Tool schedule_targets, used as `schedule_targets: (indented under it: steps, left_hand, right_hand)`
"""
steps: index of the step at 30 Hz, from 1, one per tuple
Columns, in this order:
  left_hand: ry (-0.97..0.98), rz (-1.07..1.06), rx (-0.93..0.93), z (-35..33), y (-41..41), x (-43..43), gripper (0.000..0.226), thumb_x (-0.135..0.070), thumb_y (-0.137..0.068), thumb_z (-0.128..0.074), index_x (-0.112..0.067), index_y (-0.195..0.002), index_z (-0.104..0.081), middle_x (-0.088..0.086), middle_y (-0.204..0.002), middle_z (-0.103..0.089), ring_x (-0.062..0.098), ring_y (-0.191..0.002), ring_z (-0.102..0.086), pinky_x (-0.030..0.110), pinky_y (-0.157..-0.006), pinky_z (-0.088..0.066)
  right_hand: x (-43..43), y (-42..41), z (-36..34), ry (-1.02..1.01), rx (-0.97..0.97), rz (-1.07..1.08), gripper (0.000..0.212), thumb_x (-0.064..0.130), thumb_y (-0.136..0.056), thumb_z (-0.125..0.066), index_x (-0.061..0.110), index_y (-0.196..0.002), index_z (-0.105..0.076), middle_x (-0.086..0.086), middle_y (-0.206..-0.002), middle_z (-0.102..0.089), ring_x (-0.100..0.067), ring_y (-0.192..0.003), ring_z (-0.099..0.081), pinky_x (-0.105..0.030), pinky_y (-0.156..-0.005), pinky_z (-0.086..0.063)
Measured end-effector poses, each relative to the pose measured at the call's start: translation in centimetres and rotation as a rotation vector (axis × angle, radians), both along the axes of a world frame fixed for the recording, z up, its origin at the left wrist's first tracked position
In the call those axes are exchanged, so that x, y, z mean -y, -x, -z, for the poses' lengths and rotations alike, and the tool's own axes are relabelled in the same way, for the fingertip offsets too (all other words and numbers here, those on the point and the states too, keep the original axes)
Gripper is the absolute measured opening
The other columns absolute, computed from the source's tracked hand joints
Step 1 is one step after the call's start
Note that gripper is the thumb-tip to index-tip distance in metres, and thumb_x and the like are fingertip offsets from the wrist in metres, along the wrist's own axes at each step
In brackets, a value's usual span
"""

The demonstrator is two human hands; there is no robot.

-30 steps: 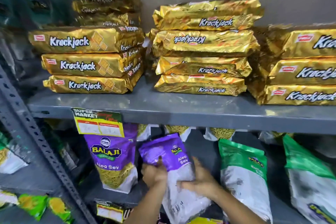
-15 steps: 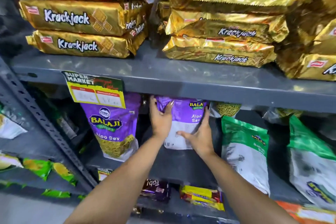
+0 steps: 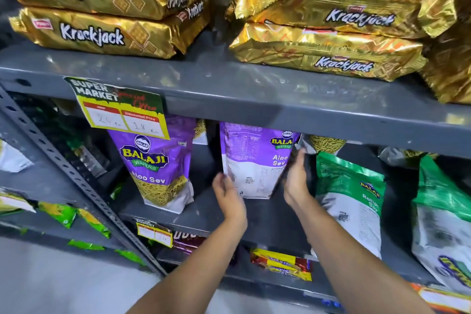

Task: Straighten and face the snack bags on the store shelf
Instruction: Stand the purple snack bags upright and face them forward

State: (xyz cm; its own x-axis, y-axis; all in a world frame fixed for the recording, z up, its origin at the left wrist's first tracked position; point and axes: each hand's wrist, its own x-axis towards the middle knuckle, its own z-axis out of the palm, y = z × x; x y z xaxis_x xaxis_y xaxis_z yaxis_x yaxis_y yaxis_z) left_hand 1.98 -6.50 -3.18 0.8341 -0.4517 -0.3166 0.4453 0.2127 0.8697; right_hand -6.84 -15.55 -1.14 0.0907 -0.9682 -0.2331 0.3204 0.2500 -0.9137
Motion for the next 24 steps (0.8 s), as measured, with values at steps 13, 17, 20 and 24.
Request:
schedule_targets:
  steps: [13,17,20,24]
  left_hand:
    - [-0.308,0.284,0.373,0.7,-2.7,4.1,0.042,-0.027,-0.102,-0.037,0.0,-0.127,-0.058,0.021,-0.132,-0.06,0.034,-0.123,-0.055,0.033,-0.103,-0.038]
    - [-0.265,0.006,0.504,0.7,-0.6,1.2,0.03,-0.004,-0.099,-0.042,0.009,-0.122,-0.056,0.027,-0.127,-0.057,0.038,-0.123,-0.052,0.031,-0.102,-0.035]
    - [-0.191,0.121,0.637,2.0,3.2,-2.6,0.06,0.012,-0.084,-0.051,0.001,-0.141,-0.037,0.014,-0.146,-0.034,0.029,-0.139,-0.034,0.032,-0.117,-0.025]
    - [-0.236,0.466,0.641,2.5,5.3,-3.8,0.104,0.0,-0.065,-0.06,-0.017,-0.154,-0.009,-0.01,-0.157,-0.008,0.017,-0.146,-0.023,0.027,-0.115,-0.031]
  right_hand:
    - [-5.4,0.4,1.4,0.02,-0.285,-0.06,0.018,0.014,-0.096,-0.044,0.02,-0.081,-0.053,0.0,-0.08,-0.058,-0.012,-0.075,-0.051,-0.025,-0.073,-0.044]
    - [-1.9,0.7,-1.9,0.021,-0.07,-0.063,0.018,0.016,-0.097,-0.039,0.023,-0.089,-0.053,0.0,-0.088,-0.057,-0.015,-0.086,-0.052,-0.033,-0.085,-0.04]
    - [0.5,0.6,-3.5,0.027,-0.141,-0.211,0.027,0.007,-0.1,-0.034,0.02,-0.085,-0.053,0.001,-0.083,-0.056,0.006,-0.059,-0.062,-0.011,-0.064,-0.051]
    - [0.0,-0.4,-4.2,0.02,-0.259,-0.337,0.033,0.036,-0.083,-0.069,0.012,-0.069,-0.051,0.005,-0.066,-0.067,0.004,-0.054,-0.06,-0.004,-0.048,-0.045]
